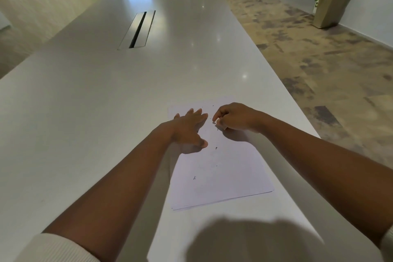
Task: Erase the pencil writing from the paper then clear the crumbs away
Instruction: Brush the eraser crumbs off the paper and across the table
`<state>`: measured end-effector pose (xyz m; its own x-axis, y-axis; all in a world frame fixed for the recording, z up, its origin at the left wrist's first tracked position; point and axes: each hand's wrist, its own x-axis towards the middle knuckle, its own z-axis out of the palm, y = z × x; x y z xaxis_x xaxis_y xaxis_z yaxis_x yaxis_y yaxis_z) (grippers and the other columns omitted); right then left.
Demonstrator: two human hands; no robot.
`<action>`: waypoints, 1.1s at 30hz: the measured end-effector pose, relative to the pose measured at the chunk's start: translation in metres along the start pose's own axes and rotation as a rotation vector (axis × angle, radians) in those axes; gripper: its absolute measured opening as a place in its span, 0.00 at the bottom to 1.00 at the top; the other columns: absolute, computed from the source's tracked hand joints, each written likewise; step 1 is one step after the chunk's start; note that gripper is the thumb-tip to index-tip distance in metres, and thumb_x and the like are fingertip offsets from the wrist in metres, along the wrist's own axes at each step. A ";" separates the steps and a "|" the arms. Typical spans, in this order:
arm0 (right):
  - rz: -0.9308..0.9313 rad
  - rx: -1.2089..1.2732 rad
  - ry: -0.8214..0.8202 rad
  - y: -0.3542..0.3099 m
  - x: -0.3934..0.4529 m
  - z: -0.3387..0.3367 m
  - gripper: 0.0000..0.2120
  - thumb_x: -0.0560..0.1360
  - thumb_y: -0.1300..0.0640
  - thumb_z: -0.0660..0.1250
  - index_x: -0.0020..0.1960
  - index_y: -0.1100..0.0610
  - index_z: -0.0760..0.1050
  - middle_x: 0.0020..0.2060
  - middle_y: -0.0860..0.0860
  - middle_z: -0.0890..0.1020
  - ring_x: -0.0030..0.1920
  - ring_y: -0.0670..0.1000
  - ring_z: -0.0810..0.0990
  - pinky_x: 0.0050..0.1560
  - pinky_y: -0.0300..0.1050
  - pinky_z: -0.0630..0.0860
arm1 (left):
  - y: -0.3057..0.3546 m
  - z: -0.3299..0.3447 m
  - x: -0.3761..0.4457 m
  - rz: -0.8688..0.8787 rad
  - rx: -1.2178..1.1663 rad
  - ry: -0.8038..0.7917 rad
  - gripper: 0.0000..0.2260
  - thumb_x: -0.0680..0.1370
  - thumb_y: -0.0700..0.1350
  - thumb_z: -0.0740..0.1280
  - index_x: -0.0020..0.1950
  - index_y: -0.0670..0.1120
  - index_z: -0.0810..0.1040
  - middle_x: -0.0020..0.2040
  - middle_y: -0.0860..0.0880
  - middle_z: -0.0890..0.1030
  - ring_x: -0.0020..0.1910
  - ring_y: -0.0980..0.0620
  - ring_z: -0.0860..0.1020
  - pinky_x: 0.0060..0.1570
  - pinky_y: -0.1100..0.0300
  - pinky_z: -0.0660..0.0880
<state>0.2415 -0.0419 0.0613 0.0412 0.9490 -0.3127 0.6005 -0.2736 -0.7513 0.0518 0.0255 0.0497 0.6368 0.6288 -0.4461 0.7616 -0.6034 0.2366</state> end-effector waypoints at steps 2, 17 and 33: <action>0.014 0.017 -0.001 0.001 0.000 0.000 0.10 0.72 0.62 0.64 0.48 0.53 0.81 0.45 0.47 0.84 0.47 0.47 0.81 0.43 0.40 0.76 | 0.000 0.003 0.003 0.014 -0.066 0.088 0.39 0.80 0.58 0.69 0.85 0.55 0.52 0.85 0.55 0.49 0.83 0.54 0.45 0.80 0.50 0.47; 0.084 0.257 0.036 -0.002 0.004 -0.014 0.05 0.77 0.61 0.62 0.46 0.61 0.75 0.38 0.59 0.81 0.34 0.53 0.76 0.38 0.45 0.73 | 0.006 -0.003 0.008 -0.083 -0.829 0.634 0.17 0.75 0.63 0.74 0.36 0.51 0.83 0.36 0.56 0.86 0.30 0.59 0.82 0.37 0.62 0.76; -0.039 0.453 0.120 -0.050 0.001 -0.035 0.05 0.73 0.69 0.71 0.42 0.62 0.83 0.42 0.59 0.86 0.41 0.53 0.86 0.48 0.44 0.83 | 0.028 -0.036 -0.007 -0.043 -1.121 0.351 0.22 0.82 0.61 0.64 0.62 0.45 0.82 0.54 0.51 0.86 0.48 0.51 0.85 0.51 0.58 0.82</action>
<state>0.2397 -0.0215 0.1187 0.1338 0.9639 -0.2300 0.1955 -0.2532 -0.9474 0.0733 0.0216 0.0901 0.4730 0.8444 -0.2515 0.3520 0.0806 0.9325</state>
